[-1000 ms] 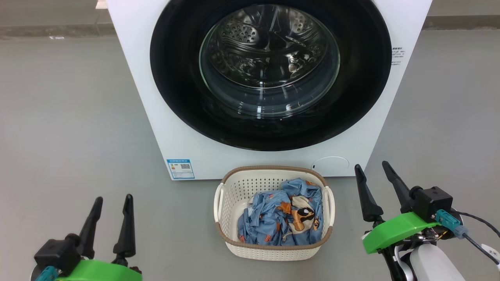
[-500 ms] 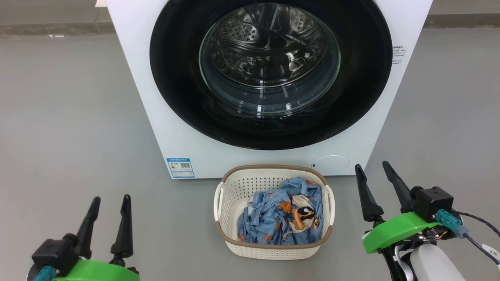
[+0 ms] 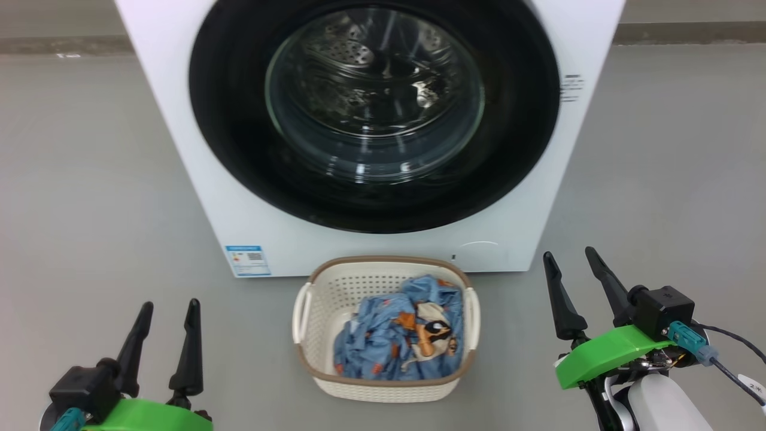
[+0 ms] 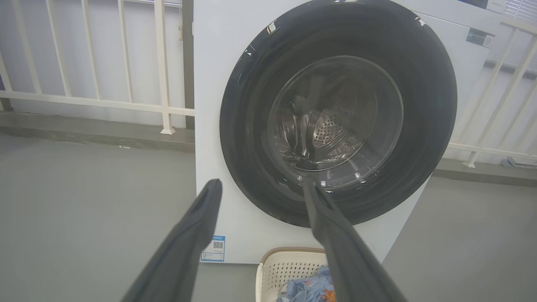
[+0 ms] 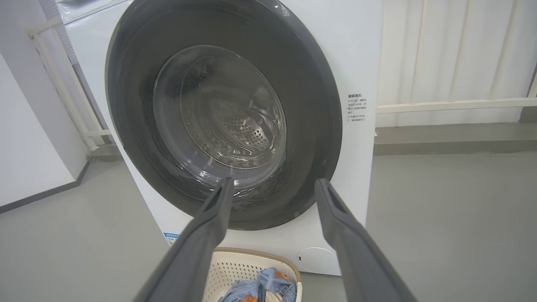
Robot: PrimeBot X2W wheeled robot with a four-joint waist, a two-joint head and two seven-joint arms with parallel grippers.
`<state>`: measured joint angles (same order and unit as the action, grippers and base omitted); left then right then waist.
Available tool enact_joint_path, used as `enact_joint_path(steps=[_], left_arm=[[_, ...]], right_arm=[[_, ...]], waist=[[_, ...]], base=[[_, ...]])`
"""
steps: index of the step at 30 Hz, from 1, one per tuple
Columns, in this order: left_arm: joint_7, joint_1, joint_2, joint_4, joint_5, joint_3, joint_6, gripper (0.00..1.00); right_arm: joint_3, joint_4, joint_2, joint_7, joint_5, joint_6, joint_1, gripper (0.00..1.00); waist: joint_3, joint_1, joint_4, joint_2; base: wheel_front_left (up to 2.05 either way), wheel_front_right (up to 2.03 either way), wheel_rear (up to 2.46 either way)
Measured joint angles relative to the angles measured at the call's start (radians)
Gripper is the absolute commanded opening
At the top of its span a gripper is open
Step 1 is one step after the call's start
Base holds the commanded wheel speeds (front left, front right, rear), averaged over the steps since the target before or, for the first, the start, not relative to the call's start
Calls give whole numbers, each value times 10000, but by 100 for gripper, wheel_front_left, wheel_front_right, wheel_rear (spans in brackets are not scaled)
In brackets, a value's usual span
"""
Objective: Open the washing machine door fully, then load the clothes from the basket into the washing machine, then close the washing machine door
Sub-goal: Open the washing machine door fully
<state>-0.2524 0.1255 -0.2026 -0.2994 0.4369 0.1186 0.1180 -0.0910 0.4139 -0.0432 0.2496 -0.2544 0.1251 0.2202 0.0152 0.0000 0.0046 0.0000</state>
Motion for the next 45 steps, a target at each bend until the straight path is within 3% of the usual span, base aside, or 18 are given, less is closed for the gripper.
enact_joint_path(steps=[16, 45], left_arm=[[-2, -4, -2, 36, 215, 146, 2, 100], [0, -3, -71, 15, 336, 205, -2, 100]], right_arm=[[25, 0, -36, 0, -10, 0, 0, 100], [52, 19, -36, 0, -102, 0, 0, 100]], waist=[[-32, 0, -46, 0], [-123, -1, 25, 0]], base=[[94, 94, -188], [2, 2, -4]])
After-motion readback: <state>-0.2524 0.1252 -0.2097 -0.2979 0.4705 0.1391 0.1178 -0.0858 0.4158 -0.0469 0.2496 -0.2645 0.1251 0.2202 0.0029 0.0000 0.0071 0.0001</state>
